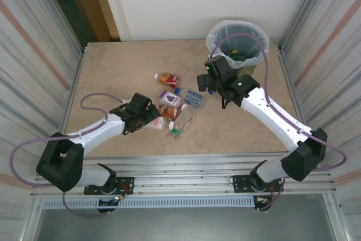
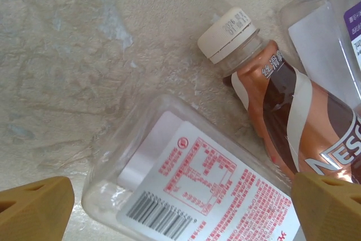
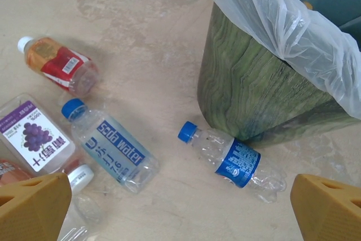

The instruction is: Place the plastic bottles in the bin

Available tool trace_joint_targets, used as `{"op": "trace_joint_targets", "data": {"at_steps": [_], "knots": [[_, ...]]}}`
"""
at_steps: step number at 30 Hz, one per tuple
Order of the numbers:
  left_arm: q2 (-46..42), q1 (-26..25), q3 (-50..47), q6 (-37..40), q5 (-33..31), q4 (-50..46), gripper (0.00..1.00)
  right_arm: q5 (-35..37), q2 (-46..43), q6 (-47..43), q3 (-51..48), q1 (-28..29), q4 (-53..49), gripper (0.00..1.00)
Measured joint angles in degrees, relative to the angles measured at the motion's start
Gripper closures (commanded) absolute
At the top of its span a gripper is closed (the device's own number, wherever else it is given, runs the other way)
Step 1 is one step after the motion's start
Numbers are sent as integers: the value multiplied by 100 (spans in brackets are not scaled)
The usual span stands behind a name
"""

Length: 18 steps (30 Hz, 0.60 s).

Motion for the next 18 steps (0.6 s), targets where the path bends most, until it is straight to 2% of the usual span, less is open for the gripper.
{"op": "trace_joint_targets", "data": {"at_steps": [13,18], "knots": [[-127,-234,-15,-511,35,-129,1,-155,24,24,-85,0,44,2],[109,-363,-15,-695,107,26,1,-199,118,22,-85,0,28,2]]}}
